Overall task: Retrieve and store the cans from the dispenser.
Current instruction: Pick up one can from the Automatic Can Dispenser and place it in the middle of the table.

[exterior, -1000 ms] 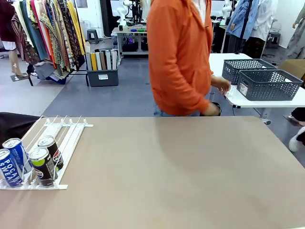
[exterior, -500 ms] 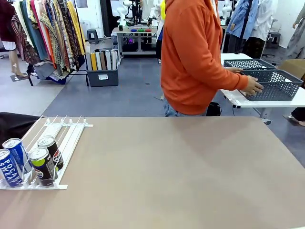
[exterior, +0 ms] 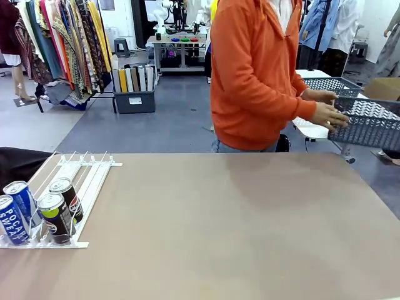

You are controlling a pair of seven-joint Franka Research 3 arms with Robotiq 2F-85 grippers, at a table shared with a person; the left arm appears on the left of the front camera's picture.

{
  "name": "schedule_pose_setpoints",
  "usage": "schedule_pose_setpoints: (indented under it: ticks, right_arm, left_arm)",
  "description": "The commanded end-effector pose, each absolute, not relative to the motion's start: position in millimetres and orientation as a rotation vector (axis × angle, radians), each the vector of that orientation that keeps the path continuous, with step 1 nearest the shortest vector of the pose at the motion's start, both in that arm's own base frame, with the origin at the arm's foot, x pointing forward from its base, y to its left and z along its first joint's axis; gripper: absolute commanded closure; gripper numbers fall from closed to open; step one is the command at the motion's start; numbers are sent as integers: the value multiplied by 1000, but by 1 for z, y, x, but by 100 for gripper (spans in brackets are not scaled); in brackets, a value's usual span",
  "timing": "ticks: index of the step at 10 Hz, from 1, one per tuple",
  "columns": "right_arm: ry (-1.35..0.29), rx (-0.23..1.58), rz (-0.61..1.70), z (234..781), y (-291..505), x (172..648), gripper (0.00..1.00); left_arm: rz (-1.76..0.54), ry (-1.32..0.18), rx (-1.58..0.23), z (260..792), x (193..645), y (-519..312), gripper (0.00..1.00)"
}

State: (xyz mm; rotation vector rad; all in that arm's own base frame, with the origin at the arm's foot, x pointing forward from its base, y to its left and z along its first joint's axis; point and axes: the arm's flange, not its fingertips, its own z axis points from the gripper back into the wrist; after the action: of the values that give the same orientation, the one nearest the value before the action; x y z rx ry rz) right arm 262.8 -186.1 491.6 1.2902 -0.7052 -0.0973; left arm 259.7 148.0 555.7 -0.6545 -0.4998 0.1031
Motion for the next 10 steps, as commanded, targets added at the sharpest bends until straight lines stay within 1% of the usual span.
schedule_pose_setpoints:
  ticks: [1, 2, 3, 4, 5, 6, 7, 9, 10]
  right_arm:
    - [-727, 1308, -96, 495, -185, 266, 0]
    - [-727, 1308, -96, 495, -185, 266, 0]
    - [-727, 1308, -96, 495, -185, 266, 0]
    - [-727, 1308, -96, 495, -185, 266, 0]
    - [-727, 1308, -96, 495, -185, 266, 0]
    - [-727, 1308, -96, 495, -185, 266, 0]
    - [-727, 1308, -96, 495, -185, 266, 0]
    - [-727, 1308, -96, 495, -185, 266, 0]
    - [-727, 1308, -96, 495, -185, 266, 0]
  left_arm:
    - [-196, -89, -51, 552, 256, 113, 0]
    - [-252, -51, 60, 549, 258, 98, 0]
    - [-251, -34, 155, 547, 259, 90, 0]
    - [-269, -14, 191, 544, 261, 86, 0]
    - [-256, -74, 194, 546, 264, 85, 0]
    - [-264, -203, 134, 554, 269, 80, 0]
    - [-153, -102, 79, 545, 263, 79, 0]
    - [-153, -102, 79, 545, 263, 79, 0]
    - [-207, -107, 119, 546, 267, 74, 0]
